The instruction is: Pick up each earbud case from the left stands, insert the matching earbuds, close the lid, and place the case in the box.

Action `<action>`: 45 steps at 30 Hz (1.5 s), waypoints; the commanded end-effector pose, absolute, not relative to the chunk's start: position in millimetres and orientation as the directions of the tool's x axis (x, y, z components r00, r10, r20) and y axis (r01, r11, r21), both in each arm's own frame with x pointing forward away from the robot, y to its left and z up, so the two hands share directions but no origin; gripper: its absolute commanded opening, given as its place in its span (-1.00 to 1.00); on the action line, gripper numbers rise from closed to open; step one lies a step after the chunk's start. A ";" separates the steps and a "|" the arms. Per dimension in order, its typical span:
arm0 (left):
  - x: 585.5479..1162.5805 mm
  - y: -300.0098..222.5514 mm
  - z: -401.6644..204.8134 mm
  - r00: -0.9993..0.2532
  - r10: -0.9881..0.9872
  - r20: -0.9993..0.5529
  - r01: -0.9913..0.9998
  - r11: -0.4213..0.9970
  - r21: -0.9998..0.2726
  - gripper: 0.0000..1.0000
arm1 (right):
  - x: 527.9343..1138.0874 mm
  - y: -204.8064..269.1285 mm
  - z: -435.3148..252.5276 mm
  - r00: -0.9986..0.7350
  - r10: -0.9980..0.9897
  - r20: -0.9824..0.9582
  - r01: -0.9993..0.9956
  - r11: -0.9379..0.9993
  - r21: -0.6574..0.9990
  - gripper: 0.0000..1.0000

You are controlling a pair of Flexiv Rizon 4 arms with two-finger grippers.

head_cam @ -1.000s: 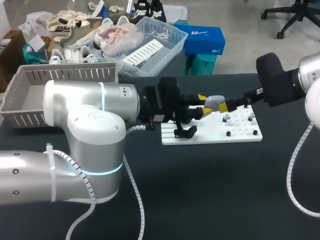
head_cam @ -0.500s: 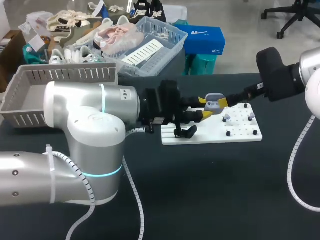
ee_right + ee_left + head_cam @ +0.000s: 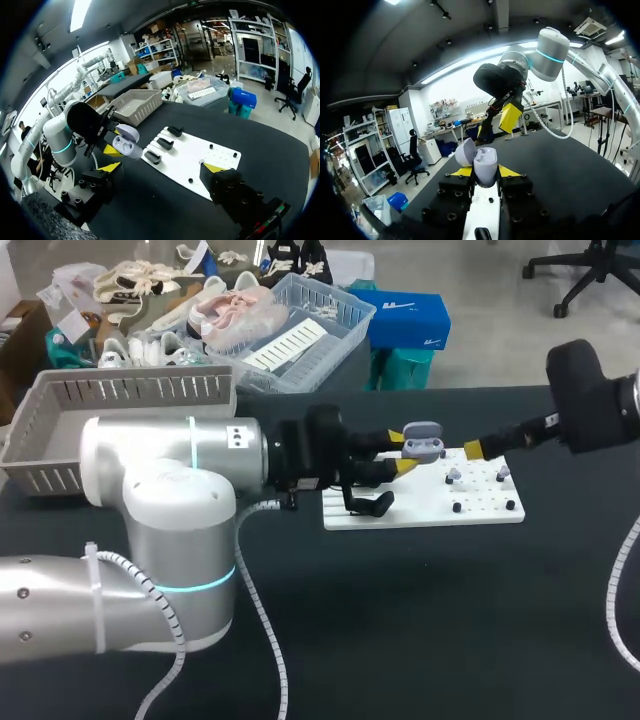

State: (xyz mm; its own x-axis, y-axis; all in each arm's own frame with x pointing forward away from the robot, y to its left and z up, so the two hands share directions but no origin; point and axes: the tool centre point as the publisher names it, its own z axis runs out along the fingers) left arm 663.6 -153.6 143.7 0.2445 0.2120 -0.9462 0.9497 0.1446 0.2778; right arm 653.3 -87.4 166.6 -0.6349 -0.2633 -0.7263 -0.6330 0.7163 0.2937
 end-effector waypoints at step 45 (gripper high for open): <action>688.0 -153.5 124.3 0.249 0.119 -0.961 0.951 0.155 0.266 -1.00 | 623.3 -109.8 139.8 -0.717 -0.154 -0.680 -0.449 0.848 0.282 1.00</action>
State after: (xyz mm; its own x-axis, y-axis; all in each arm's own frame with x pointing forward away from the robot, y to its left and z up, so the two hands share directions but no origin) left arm 688.8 -153.1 124.9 0.2474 0.1209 -0.9613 0.9529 0.1490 0.2640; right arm 623.9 -109.5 138.5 -0.7065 -0.1465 -0.6924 -0.4755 0.8229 0.3110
